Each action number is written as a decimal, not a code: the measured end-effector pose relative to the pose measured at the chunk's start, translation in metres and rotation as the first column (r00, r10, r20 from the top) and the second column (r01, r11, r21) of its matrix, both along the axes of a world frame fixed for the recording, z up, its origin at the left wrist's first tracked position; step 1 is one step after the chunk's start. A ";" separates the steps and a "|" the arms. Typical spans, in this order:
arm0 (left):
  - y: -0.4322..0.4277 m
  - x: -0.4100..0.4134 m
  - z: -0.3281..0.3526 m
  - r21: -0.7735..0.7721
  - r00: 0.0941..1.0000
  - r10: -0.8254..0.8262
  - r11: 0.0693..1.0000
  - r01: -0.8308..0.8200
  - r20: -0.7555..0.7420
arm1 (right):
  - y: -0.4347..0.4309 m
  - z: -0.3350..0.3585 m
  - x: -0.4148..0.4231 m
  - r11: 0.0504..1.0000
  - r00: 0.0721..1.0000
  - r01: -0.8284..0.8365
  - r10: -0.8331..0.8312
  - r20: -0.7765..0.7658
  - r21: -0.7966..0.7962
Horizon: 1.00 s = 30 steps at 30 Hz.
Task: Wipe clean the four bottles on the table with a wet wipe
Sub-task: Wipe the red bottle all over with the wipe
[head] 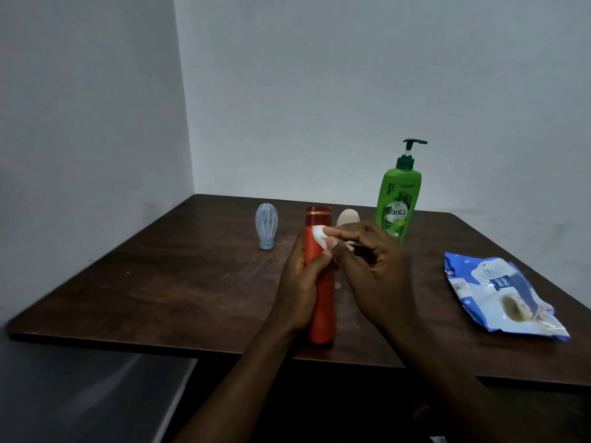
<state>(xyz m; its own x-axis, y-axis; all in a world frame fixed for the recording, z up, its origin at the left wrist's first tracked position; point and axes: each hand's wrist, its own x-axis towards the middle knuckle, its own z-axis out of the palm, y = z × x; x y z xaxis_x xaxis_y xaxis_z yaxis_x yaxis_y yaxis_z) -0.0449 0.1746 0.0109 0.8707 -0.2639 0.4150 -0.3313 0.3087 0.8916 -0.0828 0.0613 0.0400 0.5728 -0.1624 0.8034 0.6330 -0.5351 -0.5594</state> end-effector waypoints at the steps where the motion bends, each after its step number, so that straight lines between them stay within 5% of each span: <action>1: 0.001 0.000 -0.001 -0.022 1.000 -0.016 1.000 0.015 -0.017 | 0.000 0.000 0.000 0.999 1.000 0.013 -0.013 0.016 -0.035; 6: 0.005 -0.004 -0.002 -0.053 0.990 -0.044 0.998 0.037 -0.135 | 0.000 0.012 0.007 0.982 0.991 0.105 -0.090 0.099 -0.159; 13: 0.007 -0.002 0.000 -0.039 0.987 -0.088 0.996 0.084 -0.133 | 0.001 0.022 0.019 0.984 0.989 0.144 -0.146 0.006 0.103; 22: 0.001 0.000 -0.002 -0.104 0.993 -0.027 0.994 0.015 -0.115 | 0.029 0.023 0.009 0.934 0.968 0.206 -0.151 0.202 -0.291; 25: 0.004 -0.001 -0.002 -0.082 0.990 -0.021 0.997 0.009 -0.139 | 0.014 0.025 0.008 0.956 0.970 0.213 -0.181 0.166 -0.204; 30: 0.006 -0.003 0.000 -0.075 0.983 -0.104 0.993 0.093 -0.149 | -0.005 0.021 0.015 0.981 0.982 0.162 -0.150 -0.111 0.109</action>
<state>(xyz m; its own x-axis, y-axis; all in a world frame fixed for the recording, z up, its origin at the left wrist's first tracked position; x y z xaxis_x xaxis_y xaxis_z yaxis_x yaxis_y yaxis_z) -0.0479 0.1802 0.0106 0.8961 -0.3275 0.2996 -0.1586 0.3942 0.9052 -0.0675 0.0566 0.0608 0.6112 -0.3453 0.7122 0.4832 -0.5499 -0.6813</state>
